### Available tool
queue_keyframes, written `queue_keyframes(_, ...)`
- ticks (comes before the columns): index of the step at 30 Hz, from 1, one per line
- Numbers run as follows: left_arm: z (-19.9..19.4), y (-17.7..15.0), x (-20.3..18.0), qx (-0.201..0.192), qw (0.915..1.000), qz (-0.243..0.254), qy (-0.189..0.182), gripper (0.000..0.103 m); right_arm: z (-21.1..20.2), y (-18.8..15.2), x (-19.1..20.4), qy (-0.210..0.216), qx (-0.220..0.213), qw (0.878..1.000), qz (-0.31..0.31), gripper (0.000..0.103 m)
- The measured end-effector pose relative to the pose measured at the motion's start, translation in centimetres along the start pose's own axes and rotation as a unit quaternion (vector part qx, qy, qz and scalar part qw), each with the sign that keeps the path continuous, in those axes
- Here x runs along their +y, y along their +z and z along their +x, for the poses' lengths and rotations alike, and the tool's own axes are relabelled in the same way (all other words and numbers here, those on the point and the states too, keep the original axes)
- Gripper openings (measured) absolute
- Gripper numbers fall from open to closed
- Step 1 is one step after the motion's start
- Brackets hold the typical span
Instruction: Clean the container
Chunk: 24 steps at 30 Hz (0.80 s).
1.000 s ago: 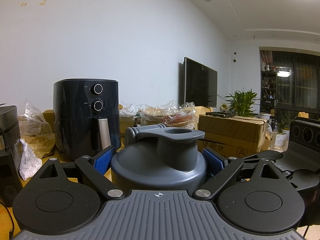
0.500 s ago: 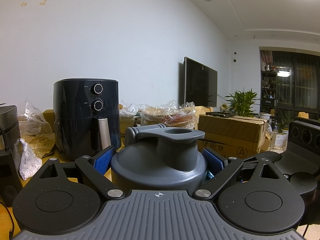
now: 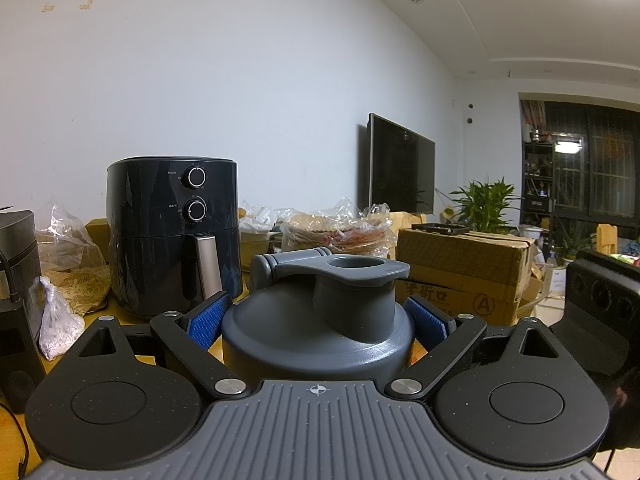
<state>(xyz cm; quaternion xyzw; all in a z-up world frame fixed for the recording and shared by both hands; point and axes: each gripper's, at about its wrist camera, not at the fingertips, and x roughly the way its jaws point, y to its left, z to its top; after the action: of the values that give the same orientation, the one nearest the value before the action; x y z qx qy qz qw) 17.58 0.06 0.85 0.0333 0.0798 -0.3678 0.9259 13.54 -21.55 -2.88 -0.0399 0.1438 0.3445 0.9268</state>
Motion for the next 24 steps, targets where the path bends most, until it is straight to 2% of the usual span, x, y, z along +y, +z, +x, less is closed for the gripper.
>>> queue_keyframes(24,0.2,0.1,-0.2,0.001,1.0,0.005,0.002,0.094,3.3,-2.4,0.0,0.004,0.106,0.994,0.002,0.008)
